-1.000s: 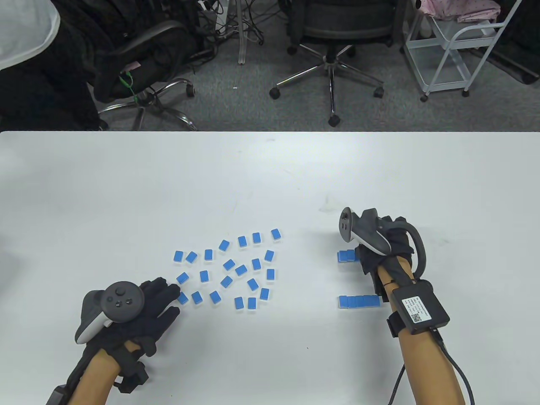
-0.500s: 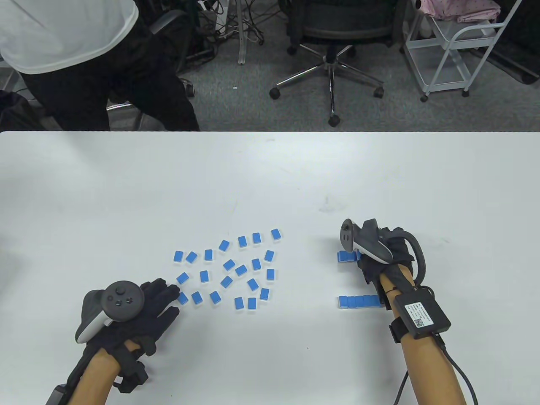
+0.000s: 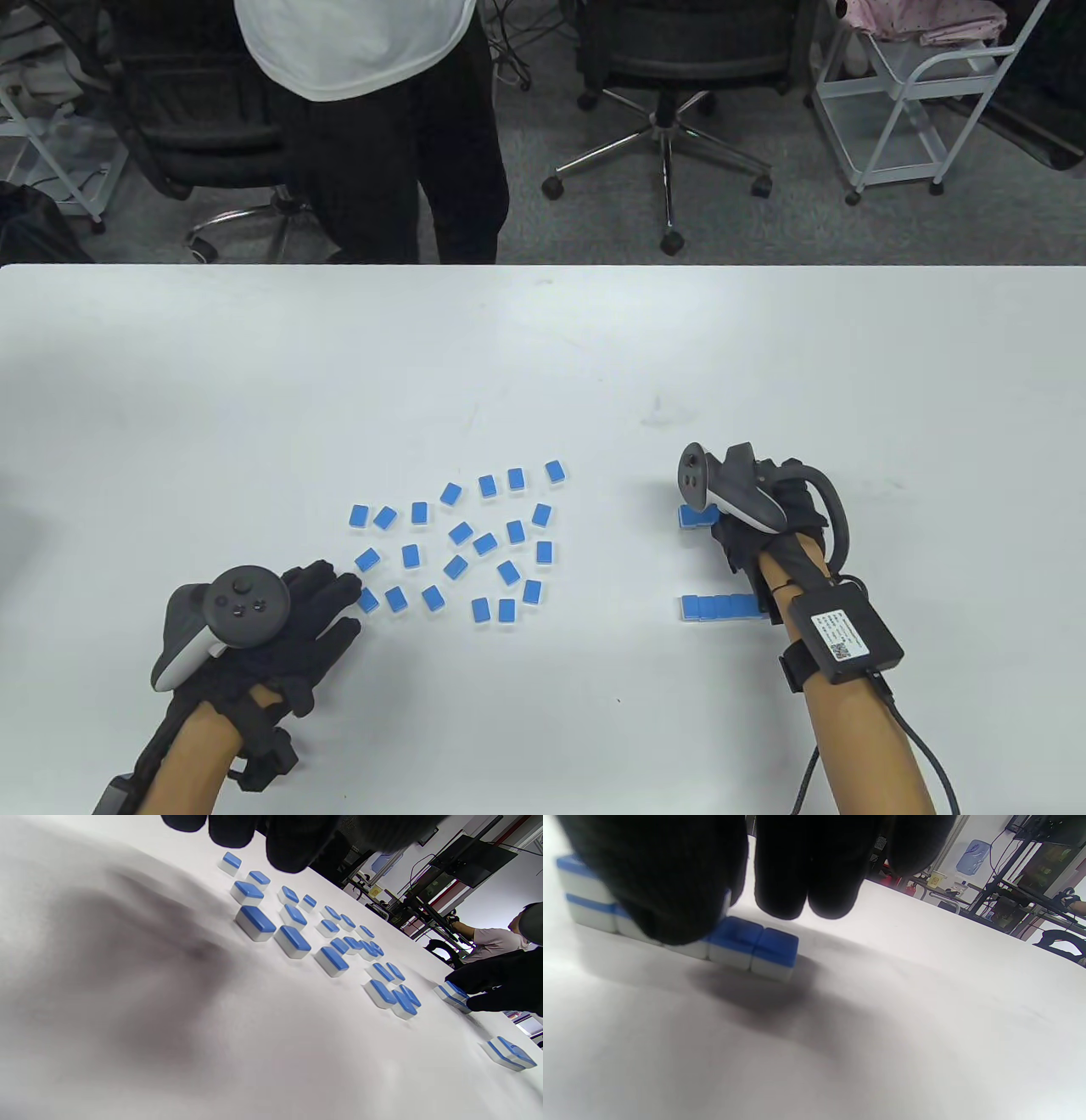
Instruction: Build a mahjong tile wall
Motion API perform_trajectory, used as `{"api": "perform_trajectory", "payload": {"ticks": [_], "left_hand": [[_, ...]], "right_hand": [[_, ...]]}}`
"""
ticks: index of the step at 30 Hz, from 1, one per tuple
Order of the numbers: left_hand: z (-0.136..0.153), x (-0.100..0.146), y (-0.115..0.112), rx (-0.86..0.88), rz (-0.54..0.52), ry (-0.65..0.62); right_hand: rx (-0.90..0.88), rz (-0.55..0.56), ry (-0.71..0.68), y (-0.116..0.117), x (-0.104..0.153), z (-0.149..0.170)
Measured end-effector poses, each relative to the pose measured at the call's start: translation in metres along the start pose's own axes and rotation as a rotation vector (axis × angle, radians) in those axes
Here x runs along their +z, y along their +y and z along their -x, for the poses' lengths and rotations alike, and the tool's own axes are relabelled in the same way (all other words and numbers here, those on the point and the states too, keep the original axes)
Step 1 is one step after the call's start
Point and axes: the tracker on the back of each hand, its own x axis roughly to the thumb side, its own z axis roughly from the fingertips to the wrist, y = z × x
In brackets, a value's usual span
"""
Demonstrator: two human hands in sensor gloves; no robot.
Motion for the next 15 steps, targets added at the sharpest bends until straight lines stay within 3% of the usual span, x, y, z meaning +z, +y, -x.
{"api": "perform_trajectory", "payload": {"ticks": [6,10,15], "left_hand": [[0.0,0.0,0.0,-0.003,-0.001,-0.003],[0.0,0.0,0.0,-0.003,-0.004,-0.006],[-0.001,0.0,0.0,-0.003,-0.005,-0.01]], "right_hand": [[0.006,-0.002,-0.007,-0.001,0.001,0.0],[-0.042,0.016,-0.023,-0.017,0.003,-0.005],[-0.016,0.135,-0.112,-0.046,0.009,-0.049]]}}
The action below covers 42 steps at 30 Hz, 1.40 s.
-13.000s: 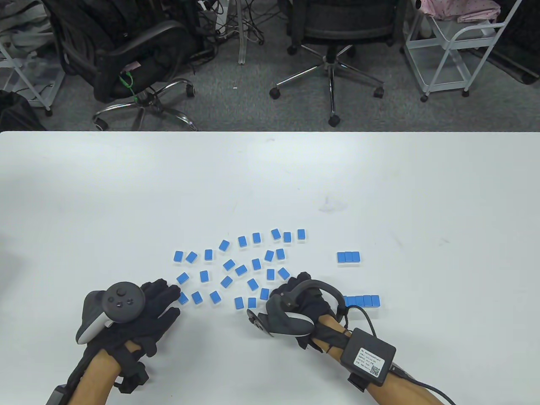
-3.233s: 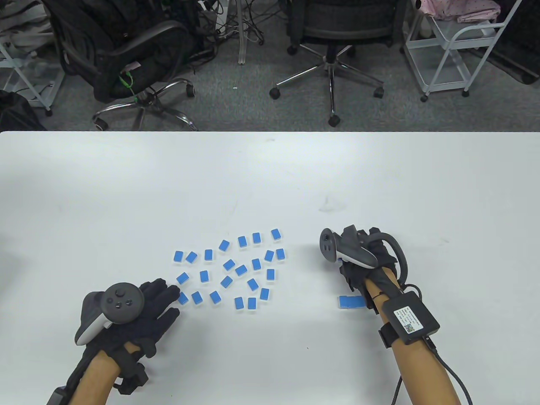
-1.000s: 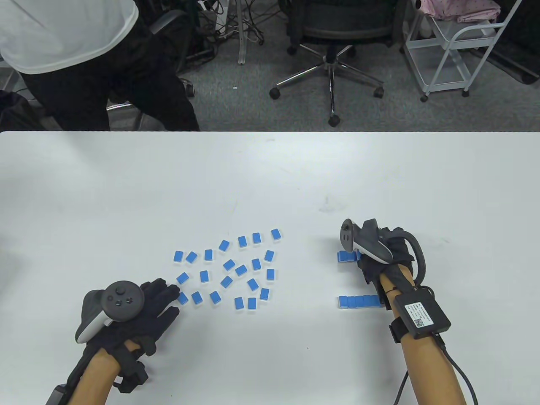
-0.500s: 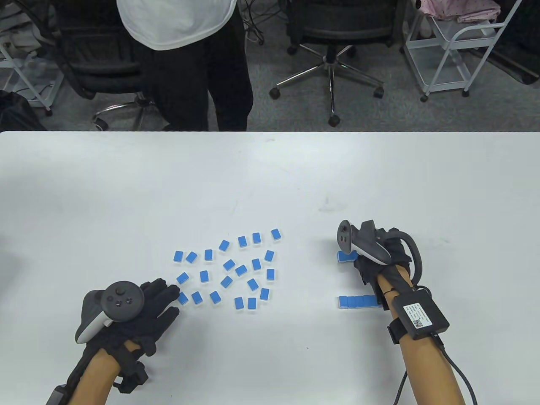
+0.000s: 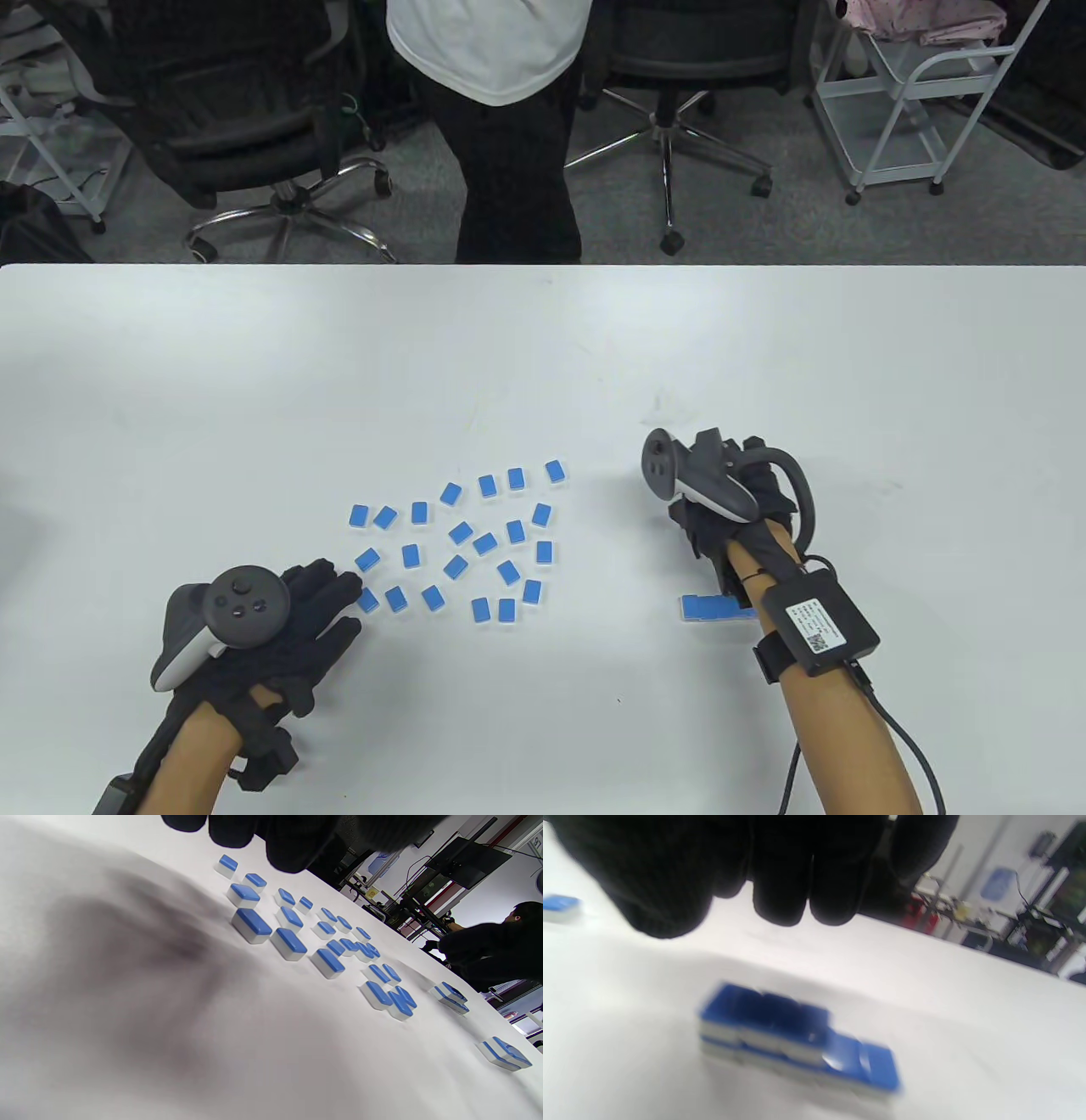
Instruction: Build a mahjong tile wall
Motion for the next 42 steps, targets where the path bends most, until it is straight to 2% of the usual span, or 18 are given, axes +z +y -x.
{"api": "perform_trajectory", "payload": {"ticks": [5,8,10,13,16,19,23,26,29,32,35,39,42], "left_hand": [[0.0,0.0,0.0,0.001,-0.002,-0.002],[0.0,0.001,0.0,0.0,-0.005,-0.003],[0.001,0.001,-0.001,0.001,-0.002,-0.004],[0.0,0.0,-0.001,0.001,0.003,-0.007],[0.0,0.001,0.0,0.0,-0.006,-0.012],[0.0,0.001,0.0,-0.002,-0.006,-0.01],[0.0,0.0,-0.001,-0.006,-0.004,-0.012],[0.0,0.001,-0.001,-0.007,-0.005,-0.013],[0.0,0.002,-0.002,-0.007,-0.007,-0.014],[0.0,0.002,-0.001,-0.007,-0.011,-0.015],[0.0,0.002,-0.001,-0.006,-0.01,-0.015],[-0.001,0.0,-0.001,-0.008,-0.008,-0.018],[0.0,0.0,-0.002,-0.008,-0.003,-0.014]], "right_hand": [[0.098,0.013,-0.08,-0.01,-0.015,-0.069],[0.12,0.0,-0.04,-0.002,-0.032,-0.104],[0.152,-0.054,-0.025,0.004,-0.038,-0.115],[0.169,-0.096,-0.018,0.008,-0.039,-0.123],[0.175,-0.002,0.004,0.003,-0.034,-0.122],[0.207,-0.019,-0.023,0.002,-0.027,-0.118],[0.296,0.039,-0.097,0.006,-0.009,-0.115],[0.322,0.049,-0.151,0.005,0.005,-0.105],[0.256,0.051,-0.133,-0.004,0.012,-0.082],[0.174,0.057,-0.049,-0.025,0.015,-0.04],[0.109,0.032,0.078,-0.034,0.002,-0.001],[0.105,-0.029,0.208,-0.013,-0.002,0.048],[0.076,-0.091,0.24,0.007,0.0,0.068]]}}
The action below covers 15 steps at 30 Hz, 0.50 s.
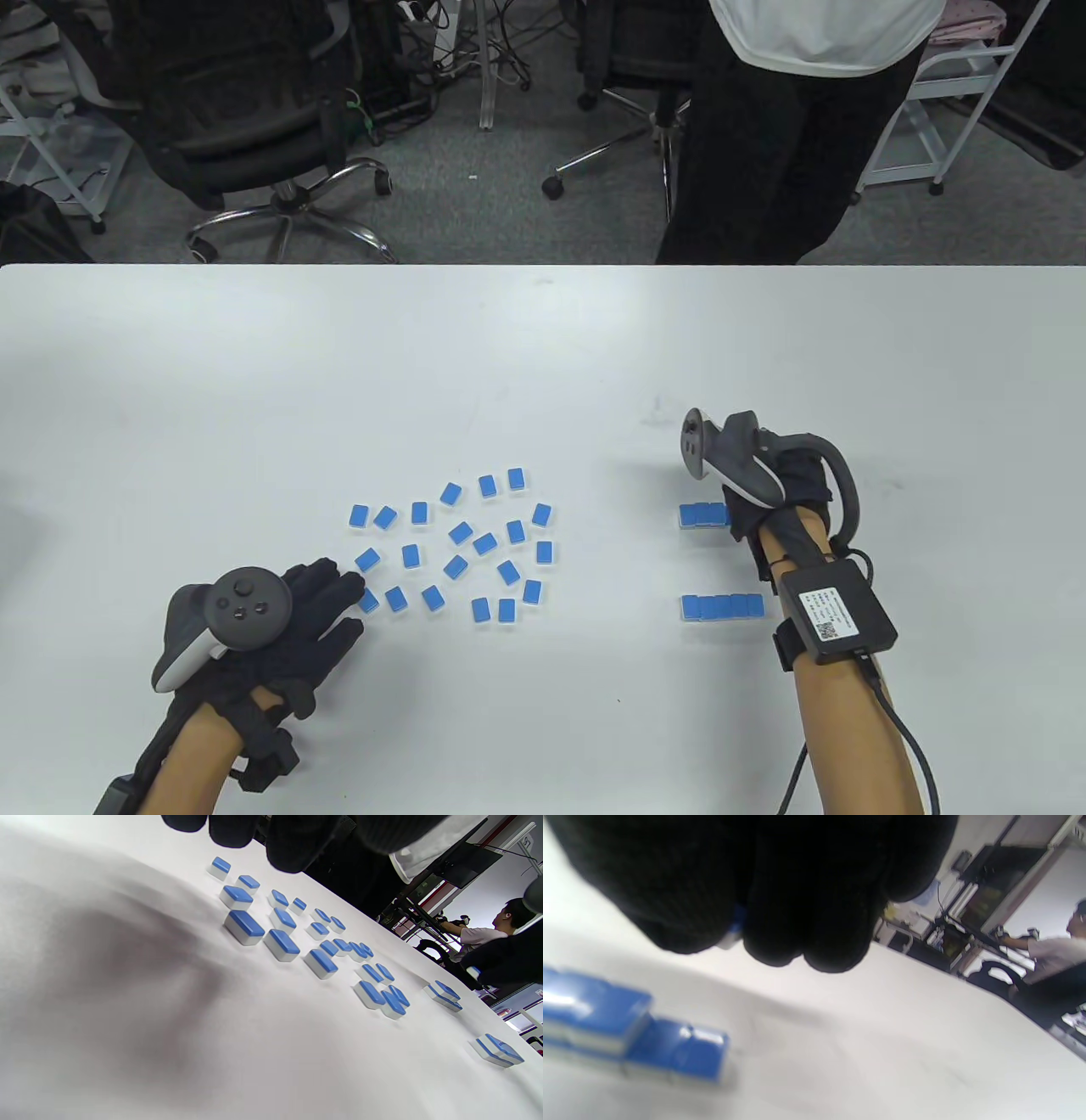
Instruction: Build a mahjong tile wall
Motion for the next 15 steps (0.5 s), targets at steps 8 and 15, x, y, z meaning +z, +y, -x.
{"api": "perform_trajectory", "payload": {"ticks": [8,15], "left_hand": [[0.001,0.0,0.0,0.01,0.005,0.011],[0.0,0.0,0.0,0.009,0.008,0.013]], "right_hand": [[-0.073,-0.003,-0.07,0.034,0.001,0.003],[-0.063,0.003,-0.099,0.039,-0.002,-0.005]]}}
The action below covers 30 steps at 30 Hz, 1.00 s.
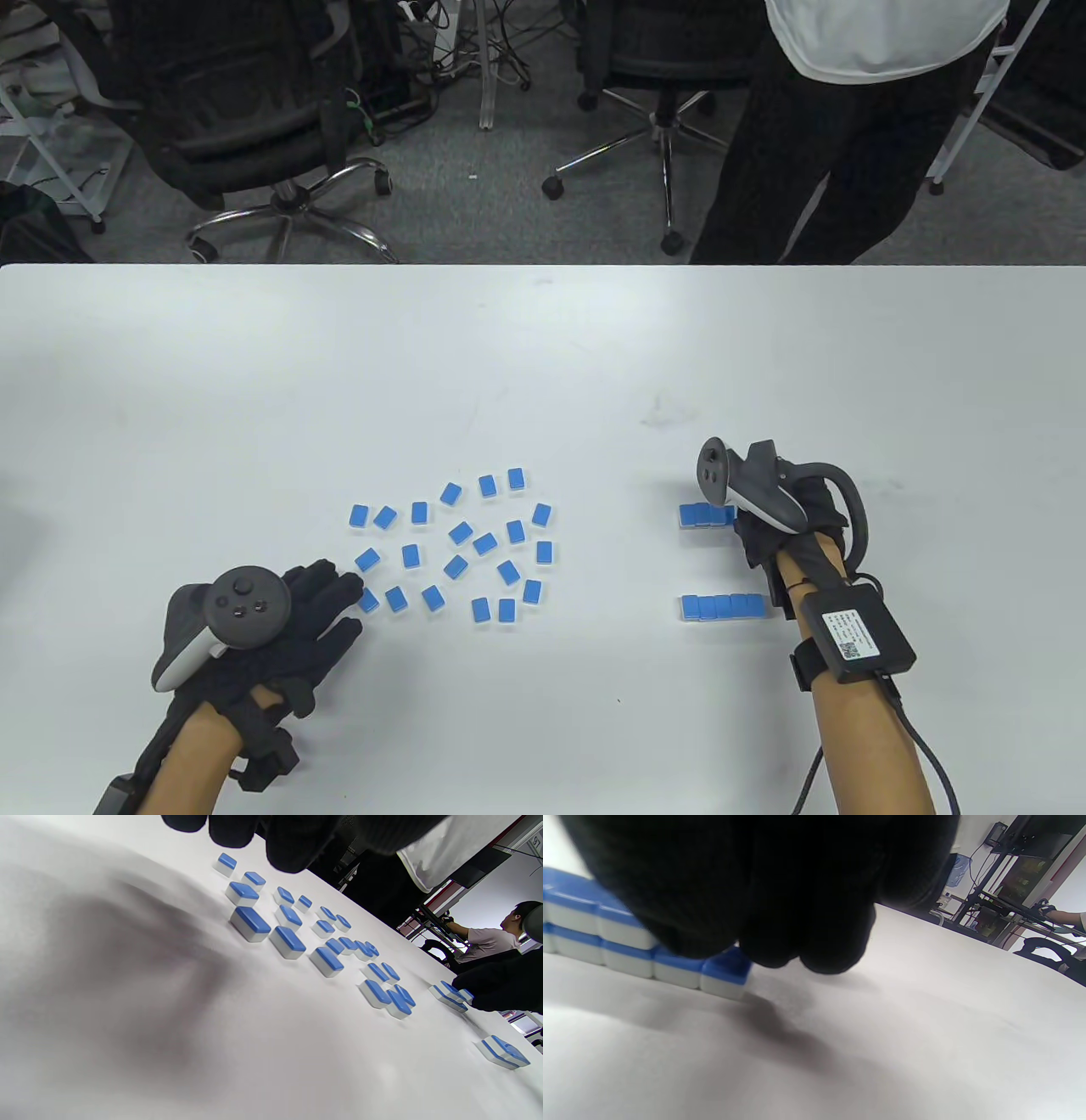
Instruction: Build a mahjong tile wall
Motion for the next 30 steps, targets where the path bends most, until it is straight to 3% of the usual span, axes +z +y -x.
{"api": "perform_trajectory", "payload": {"ticks": [22,26,30], "left_hand": [[-0.001,0.0,0.0,-0.005,0.0,-0.007],[-0.001,0.0,0.0,-0.004,-0.004,-0.01],[-0.001,0.0,0.0,-0.005,-0.001,-0.012]], "right_hand": [[0.069,0.001,-0.022,0.002,0.001,-0.009],[0.057,0.028,-0.033,-0.012,0.005,-0.015],[0.066,0.12,-0.111,-0.035,0.014,-0.046]]}}
